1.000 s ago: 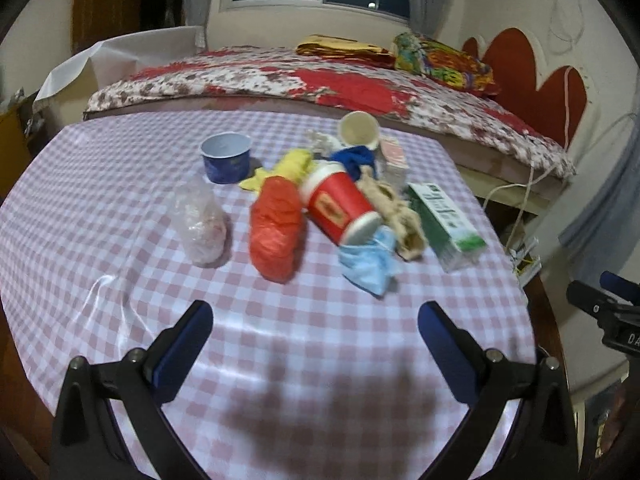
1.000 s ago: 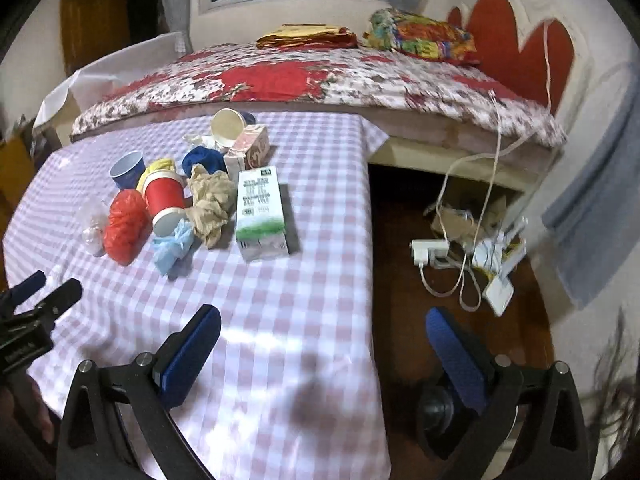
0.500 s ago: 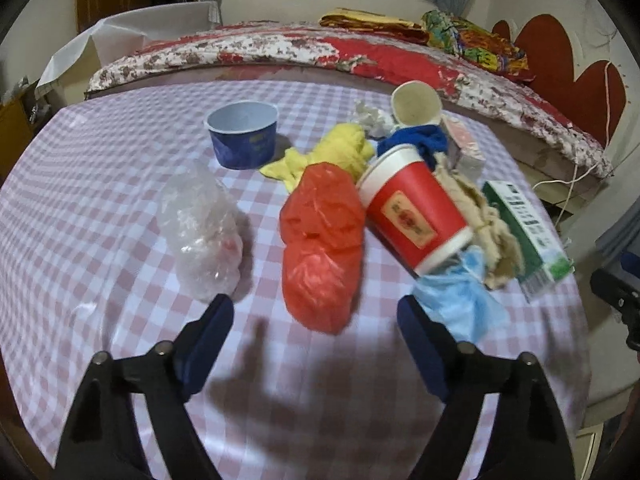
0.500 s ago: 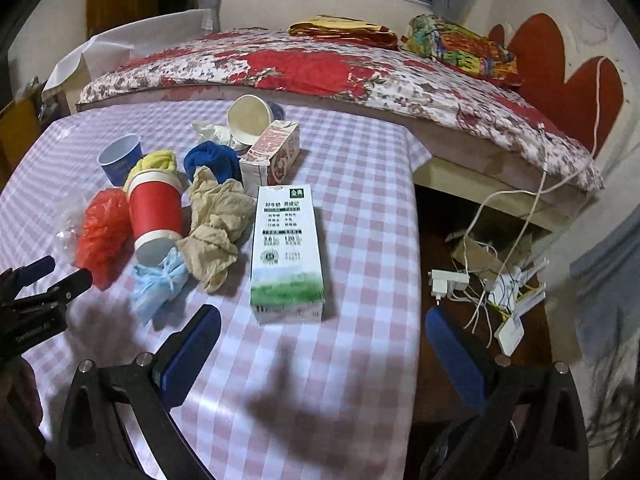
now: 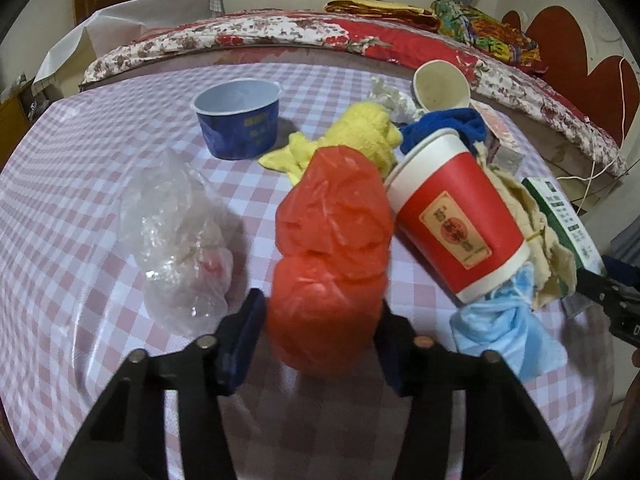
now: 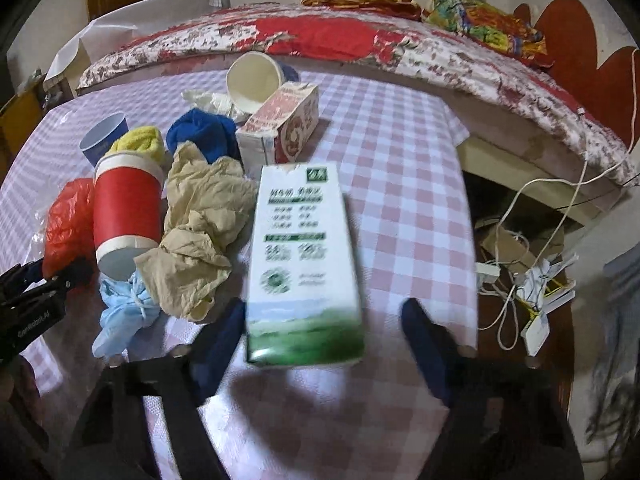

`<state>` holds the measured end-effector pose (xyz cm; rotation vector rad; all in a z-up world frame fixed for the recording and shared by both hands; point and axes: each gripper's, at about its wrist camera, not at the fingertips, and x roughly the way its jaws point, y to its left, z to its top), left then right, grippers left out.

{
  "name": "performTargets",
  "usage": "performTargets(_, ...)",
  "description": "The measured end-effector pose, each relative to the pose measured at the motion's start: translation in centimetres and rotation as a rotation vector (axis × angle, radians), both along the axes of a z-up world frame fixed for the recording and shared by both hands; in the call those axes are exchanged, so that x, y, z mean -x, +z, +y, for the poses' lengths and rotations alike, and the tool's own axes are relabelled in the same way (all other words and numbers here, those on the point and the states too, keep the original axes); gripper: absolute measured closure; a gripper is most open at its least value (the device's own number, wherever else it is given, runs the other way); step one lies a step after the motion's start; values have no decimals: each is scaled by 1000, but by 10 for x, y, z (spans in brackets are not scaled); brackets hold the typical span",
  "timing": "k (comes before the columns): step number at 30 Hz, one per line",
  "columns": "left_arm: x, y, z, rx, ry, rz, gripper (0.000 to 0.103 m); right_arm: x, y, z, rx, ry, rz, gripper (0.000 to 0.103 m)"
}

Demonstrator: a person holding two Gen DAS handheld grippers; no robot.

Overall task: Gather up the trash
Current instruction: 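Grasp the red plastic bag with the left tool while the right tool grasps the milk carton, then carry the red bag and milk carton over the black bin with both tools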

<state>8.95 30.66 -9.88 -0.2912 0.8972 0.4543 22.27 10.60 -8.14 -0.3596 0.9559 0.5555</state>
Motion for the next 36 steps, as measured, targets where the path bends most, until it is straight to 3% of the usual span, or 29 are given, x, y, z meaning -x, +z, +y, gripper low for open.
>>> performTargets(1, -1, 0, 0, 3, -3, -3, 65, 0, -1, 0, -4, 1, 7, 43)
performTargets(4, 3, 6, -2, 2, -14, -24, 71, 5, 5, -5, -25, -5, -9, 44)
performTargets(18, 24, 50, -45, -9, -106, -123, 73, 46, 58, -55, -96, -21, -122, 46)
performTargets(26, 19, 60, -98, 12, -230, -142, 73, 67, 77, -128, -117, -121, -158, 46)
performTargets(36, -3, 61, -200, 45, -480, -125, 73, 87, 68, -237, -79, -291, -147, 46)
